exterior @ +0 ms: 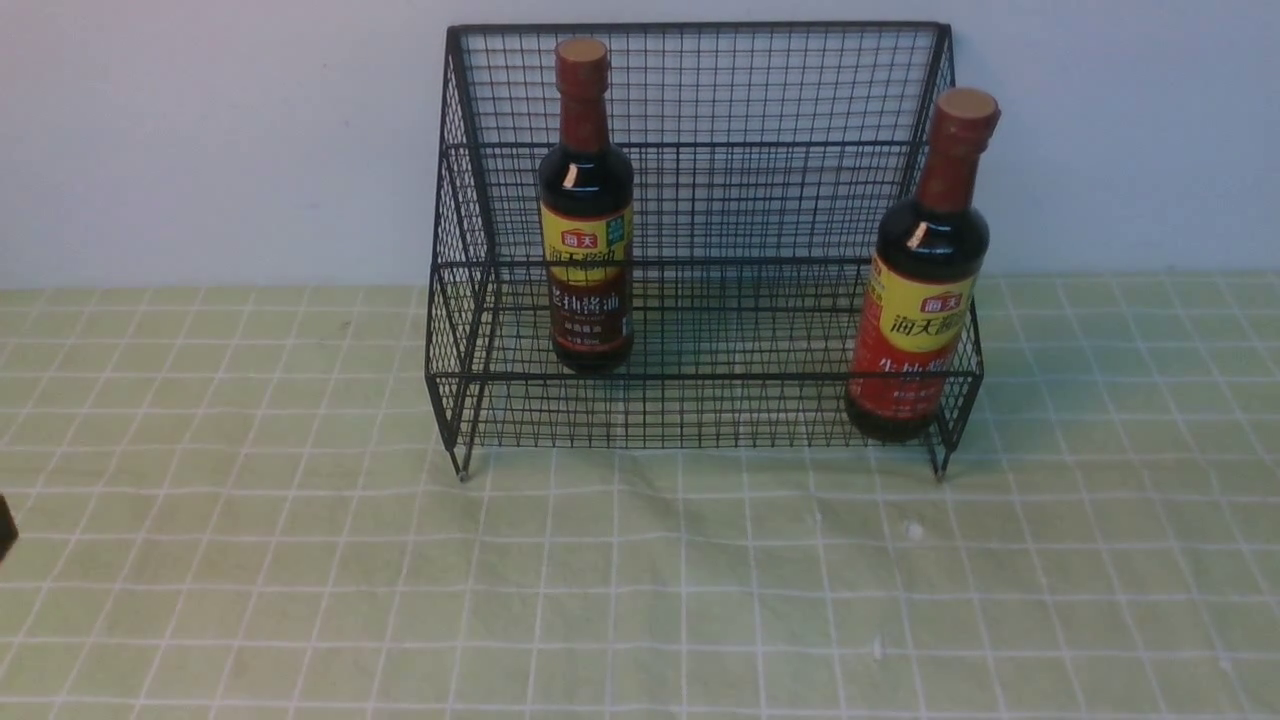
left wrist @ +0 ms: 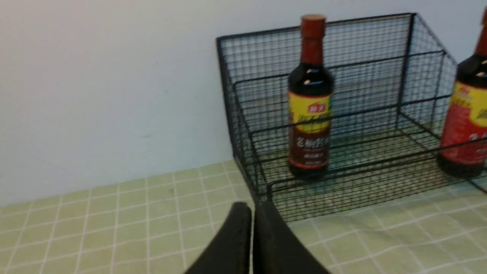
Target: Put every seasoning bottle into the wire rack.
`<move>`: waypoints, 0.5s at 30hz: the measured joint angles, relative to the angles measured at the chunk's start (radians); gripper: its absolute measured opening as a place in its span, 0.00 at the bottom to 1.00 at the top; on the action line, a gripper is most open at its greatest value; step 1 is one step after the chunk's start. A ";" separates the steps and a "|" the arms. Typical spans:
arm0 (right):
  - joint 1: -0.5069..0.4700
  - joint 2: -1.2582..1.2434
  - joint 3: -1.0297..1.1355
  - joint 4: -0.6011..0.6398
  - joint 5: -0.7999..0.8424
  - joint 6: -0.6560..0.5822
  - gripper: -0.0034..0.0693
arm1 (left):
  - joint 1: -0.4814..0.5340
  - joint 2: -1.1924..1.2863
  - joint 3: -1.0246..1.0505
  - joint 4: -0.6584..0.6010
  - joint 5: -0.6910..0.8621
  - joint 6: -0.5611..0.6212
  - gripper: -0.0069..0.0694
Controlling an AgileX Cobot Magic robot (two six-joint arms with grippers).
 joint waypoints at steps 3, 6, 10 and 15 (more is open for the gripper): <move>0.000 0.000 0.000 0.000 0.000 0.000 0.03 | 0.084 -0.124 0.167 -0.047 -0.031 0.053 0.08; 0.000 0.000 0.000 0.000 0.000 0.000 0.03 | 0.129 -0.169 0.279 -0.051 -0.034 0.063 0.08; 0.000 0.000 0.001 0.000 0.004 0.000 0.03 | 0.137 -0.172 0.352 -0.050 -0.011 0.063 0.08; 0.000 0.000 0.001 0.000 0.009 0.000 0.03 | 0.138 -0.172 0.362 -0.049 0.003 0.060 0.08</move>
